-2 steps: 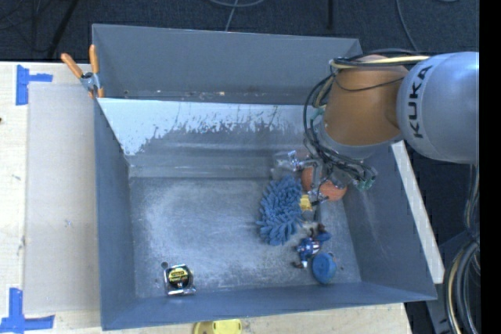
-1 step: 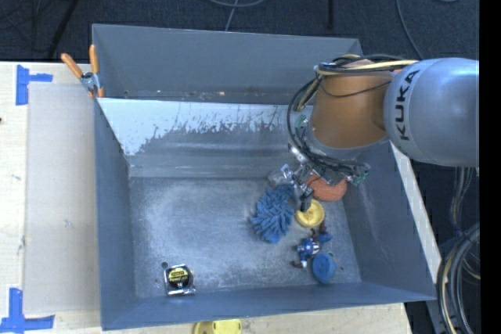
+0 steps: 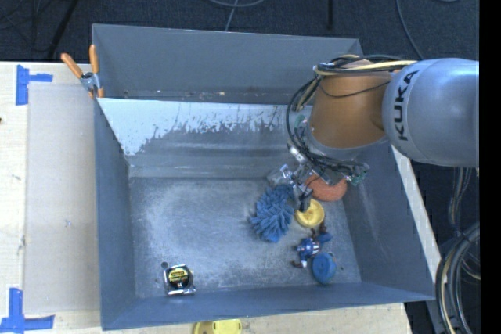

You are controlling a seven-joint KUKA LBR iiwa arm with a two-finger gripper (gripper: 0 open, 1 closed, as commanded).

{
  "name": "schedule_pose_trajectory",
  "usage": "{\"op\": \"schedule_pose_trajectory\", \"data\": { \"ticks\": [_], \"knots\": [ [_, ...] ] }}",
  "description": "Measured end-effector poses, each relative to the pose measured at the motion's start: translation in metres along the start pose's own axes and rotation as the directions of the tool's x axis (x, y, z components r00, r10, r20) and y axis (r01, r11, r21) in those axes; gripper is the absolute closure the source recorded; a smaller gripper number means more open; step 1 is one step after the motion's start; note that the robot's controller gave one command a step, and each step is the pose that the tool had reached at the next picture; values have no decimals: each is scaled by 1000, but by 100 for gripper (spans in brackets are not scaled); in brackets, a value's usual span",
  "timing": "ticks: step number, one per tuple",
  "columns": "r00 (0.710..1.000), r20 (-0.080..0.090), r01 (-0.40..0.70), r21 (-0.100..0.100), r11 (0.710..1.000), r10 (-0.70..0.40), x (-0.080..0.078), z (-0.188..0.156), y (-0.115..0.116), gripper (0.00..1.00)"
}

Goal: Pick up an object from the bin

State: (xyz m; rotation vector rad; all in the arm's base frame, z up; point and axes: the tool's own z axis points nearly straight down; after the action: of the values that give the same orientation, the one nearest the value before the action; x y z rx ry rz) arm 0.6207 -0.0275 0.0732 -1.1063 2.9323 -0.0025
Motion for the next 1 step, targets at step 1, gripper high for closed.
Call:
{"op": "schedule_pose_trajectory", "data": {
  "ticks": [1],
  "knots": [
    [1000,-3,-2,-4,1000,2,1,-5,1,100]
  ]
}}
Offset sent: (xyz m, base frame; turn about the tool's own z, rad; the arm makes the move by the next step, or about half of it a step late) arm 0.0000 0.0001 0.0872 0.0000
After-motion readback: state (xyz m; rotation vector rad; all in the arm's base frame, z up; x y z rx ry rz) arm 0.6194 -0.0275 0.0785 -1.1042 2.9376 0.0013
